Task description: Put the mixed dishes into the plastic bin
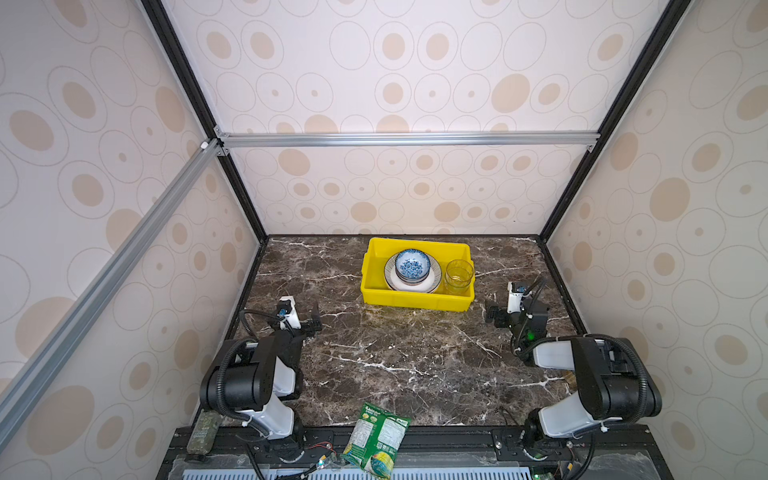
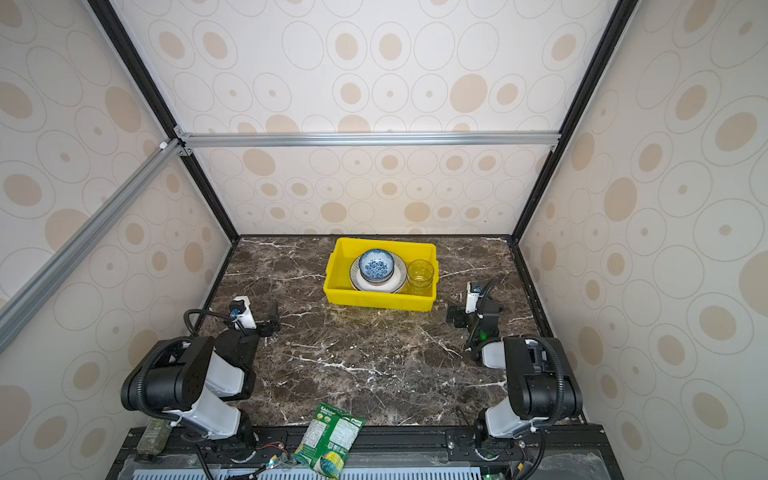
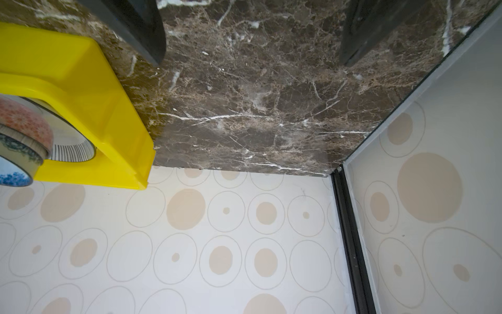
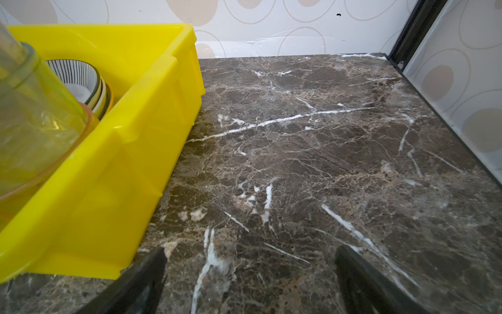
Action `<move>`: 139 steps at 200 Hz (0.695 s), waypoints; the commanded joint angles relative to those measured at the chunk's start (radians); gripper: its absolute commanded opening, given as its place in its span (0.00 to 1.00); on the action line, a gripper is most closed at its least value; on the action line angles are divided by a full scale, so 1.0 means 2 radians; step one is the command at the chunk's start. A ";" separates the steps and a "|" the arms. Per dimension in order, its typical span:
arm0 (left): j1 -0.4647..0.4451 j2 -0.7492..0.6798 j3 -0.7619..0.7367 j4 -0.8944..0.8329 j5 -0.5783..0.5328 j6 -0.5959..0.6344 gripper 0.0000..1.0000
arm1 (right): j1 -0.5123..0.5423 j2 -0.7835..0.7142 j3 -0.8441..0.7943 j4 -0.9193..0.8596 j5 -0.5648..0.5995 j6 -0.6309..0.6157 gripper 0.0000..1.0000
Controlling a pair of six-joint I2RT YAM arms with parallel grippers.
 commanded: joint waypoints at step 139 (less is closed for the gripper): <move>-0.014 -0.007 0.042 -0.056 0.013 0.038 0.99 | 0.003 0.001 0.008 0.002 0.005 -0.007 1.00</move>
